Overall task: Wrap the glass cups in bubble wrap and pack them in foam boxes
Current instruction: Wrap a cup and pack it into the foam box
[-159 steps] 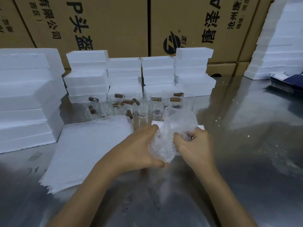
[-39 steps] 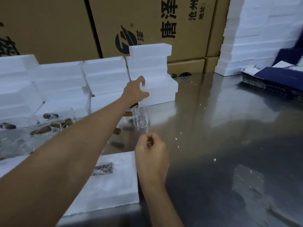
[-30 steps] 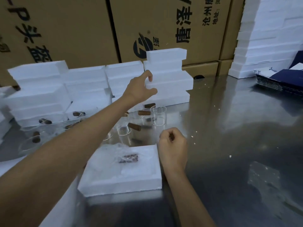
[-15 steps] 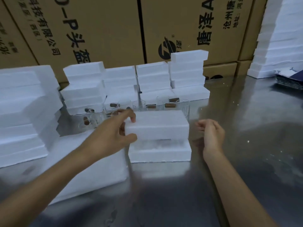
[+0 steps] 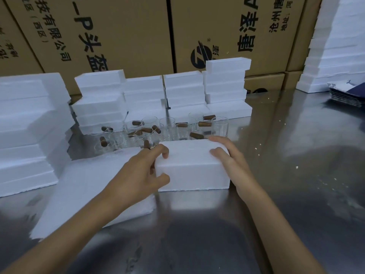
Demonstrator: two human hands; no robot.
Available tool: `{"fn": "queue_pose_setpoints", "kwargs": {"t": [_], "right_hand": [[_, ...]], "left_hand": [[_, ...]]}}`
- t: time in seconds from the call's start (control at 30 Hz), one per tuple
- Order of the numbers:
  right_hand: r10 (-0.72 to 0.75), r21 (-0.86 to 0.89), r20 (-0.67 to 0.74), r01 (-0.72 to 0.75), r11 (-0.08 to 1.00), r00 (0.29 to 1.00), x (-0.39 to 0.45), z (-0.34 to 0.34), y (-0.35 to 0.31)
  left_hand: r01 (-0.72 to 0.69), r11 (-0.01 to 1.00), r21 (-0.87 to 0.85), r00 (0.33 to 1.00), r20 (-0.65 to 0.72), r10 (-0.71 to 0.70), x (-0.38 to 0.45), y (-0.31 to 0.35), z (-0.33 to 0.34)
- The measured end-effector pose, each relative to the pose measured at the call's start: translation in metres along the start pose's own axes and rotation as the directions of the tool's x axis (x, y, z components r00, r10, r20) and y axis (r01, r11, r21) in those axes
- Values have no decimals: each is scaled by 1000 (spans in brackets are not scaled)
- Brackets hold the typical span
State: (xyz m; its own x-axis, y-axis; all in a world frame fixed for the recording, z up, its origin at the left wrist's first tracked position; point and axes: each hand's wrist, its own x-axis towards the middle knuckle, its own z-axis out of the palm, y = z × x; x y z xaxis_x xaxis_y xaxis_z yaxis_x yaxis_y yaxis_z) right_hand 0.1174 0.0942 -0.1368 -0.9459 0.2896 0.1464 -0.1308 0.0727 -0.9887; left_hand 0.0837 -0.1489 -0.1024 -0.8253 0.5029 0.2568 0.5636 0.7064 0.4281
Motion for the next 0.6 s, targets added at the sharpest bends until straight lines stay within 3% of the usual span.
{"fn": "queue_pose_setpoints", "kwargs": {"t": [0.23, 0.33, 0.43, 0.6], "right_hand": [[27, 12, 18, -28, 1000, 999, -4, -3, -4], [-24, 10, -102, 25, 1000, 995, -14, 1, -5], [-58, -97, -229, 37, 995, 972, -34, 4, -3], [35, -224, 1, -34, 974, 999, -58, -1, -5]], "left_hand": [[85, 994, -75, 991, 110, -76, 5, -1, 7], [118, 980, -158, 990, 97, -104, 7, -3, 12], [143, 969, -201, 987, 100, -125, 8, -4, 14], [158, 951, -264, 987, 62, -147, 6, 0, 17]]}}
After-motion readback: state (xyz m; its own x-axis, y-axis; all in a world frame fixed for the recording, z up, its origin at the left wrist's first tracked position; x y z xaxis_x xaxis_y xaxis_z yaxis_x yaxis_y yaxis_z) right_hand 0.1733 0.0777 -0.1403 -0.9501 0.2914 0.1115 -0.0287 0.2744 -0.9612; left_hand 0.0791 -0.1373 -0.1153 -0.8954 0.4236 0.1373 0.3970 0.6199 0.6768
